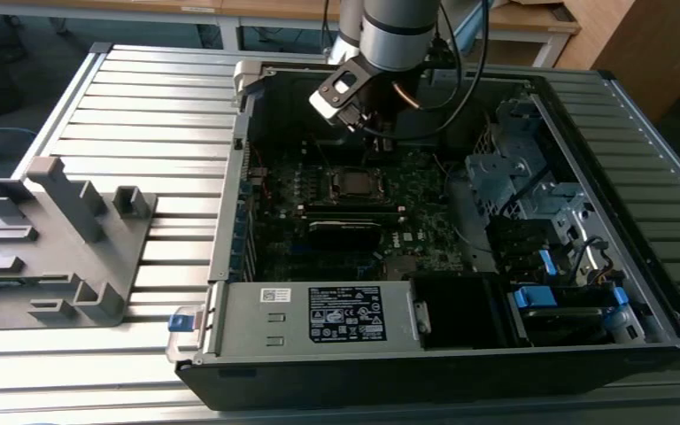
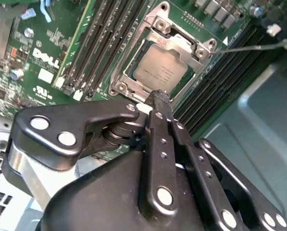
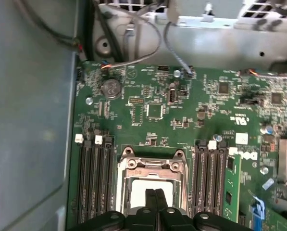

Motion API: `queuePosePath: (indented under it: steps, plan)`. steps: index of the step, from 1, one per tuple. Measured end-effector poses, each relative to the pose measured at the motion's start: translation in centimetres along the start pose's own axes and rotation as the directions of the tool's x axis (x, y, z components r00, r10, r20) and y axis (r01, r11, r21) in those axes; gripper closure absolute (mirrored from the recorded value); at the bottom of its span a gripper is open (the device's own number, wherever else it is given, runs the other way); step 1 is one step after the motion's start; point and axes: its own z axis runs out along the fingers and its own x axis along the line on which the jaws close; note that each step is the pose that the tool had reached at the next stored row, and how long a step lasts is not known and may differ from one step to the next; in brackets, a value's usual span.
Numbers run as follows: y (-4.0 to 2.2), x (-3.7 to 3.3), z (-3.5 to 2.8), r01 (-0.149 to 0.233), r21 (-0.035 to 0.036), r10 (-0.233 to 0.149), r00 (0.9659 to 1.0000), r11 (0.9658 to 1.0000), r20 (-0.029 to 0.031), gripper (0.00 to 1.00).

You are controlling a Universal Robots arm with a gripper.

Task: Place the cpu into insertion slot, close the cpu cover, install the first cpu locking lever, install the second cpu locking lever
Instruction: 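Close the cpu cover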

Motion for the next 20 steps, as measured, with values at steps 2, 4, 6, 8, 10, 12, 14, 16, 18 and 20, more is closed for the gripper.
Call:
queuePosePath:
  steps: [2,4,6,8,10,12,14,16,18,20]
  plan:
    - [-0.01,0.0,0.07,0.034,0.0007,-0.034,0.9994,0.9994,-0.0003,0.89]
    - [-0.02,0.0,0.12,0.068,0.0014,-0.068,0.9977,0.9977,-0.0006,0.89]
    - [-0.02,0.0,0.19,0.101,0.002,-0.101,0.9948,0.9948,-0.0011,0.89]
    - [-0.02,-0.01,0.26,0.135,0.0027,-0.135,0.9908,0.9908,-0.0013,0.89]
    - [-0.03,-0.01,0.32,0.17,0.0034,-0.17,0.9854,0.9854,-0.0017,0.89]
    - [-0.03,-0.01,0.32,0.189,0.0039,-0.189,0.9821,0.982,-0.0017,0.89]
    - [-0.03,-0.01,0.33,0.189,0.0038,-0.189,0.982,0.982,-0.0018,0.89]
    - [-0.03,-0.01,0.34,0.189,0.0037,-0.189,0.982,0.982,-0.0019,0.89]
    - [-0.03,-0.01,0.33,0.191,0.0038,-0.191,0.9817,0.9817,-0.0019,0.89]
    - [-0.04,-0.01,0.34,0.21,0.0041,-0.21,0.9777,0.9777,-0.0022,0.89]
